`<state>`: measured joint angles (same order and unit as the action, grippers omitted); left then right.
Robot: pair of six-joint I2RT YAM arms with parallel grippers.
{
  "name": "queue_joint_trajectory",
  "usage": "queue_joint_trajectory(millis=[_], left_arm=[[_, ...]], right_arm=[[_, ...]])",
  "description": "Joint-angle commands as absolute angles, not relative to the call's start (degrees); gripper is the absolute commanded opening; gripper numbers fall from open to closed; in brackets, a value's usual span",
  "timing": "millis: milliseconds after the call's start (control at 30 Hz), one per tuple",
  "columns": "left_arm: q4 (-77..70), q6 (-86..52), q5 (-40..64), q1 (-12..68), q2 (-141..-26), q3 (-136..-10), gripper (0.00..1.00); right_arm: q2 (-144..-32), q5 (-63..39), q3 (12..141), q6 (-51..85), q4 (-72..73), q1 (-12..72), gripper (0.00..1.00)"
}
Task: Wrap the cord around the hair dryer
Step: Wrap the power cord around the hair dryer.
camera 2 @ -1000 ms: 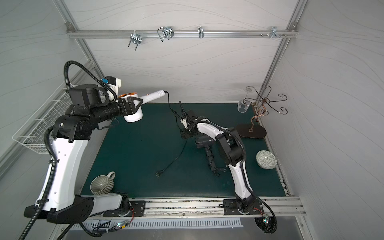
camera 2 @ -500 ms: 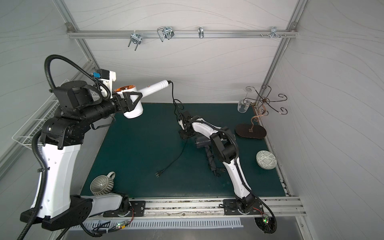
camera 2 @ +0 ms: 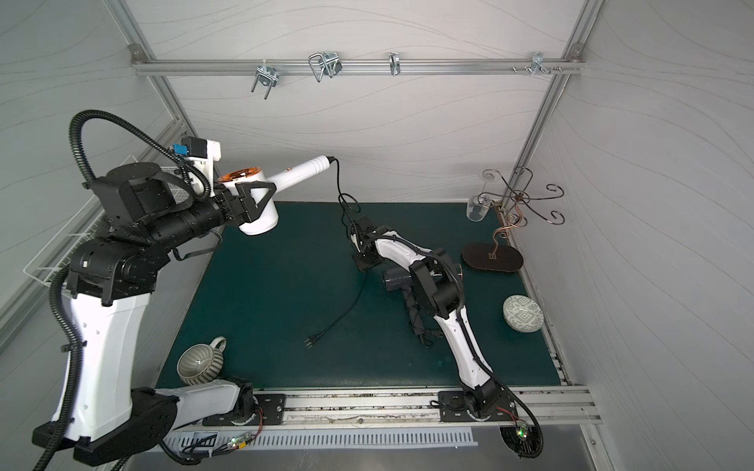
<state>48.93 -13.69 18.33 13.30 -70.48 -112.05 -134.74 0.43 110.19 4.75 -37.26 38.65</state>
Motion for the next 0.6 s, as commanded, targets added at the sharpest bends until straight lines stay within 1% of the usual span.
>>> queue_joint_trajectory(millis=[0,100,167,300,433,567], left_arm=[[40.60,-13.86,17.07,13.71,-68.37,-114.49,0.00],[39.87,-13.79,16.12,13.88,-67.63,-114.01,0.00],[40.16,-13.32,15.12,13.88,-67.59,-113.95,0.00],[40.68,-11.73,11.98,13.89,-67.18,-112.15,0.00],[37.49,-9.36,6.38,13.51,-65.30,-106.27,0.00],[37.03,-9.18,6.49,10.99,-66.09,-102.52,0.00]], right_arm=[[-137.37,0.44,110.44,4.33,-38.70,39.03,0.28],[-137.86,0.65,110.31,3.80,-39.01,39.04,0.14],[-137.35,1.24,109.75,3.47,-38.94,39.07,0.00],[-133.30,2.51,106.52,2.70,-37.58,39.08,0.00],[-126.42,3.09,101.75,2.44,-35.96,39.12,0.00],[-119.03,2.25,97.37,2.31,-35.65,39.28,0.00]])
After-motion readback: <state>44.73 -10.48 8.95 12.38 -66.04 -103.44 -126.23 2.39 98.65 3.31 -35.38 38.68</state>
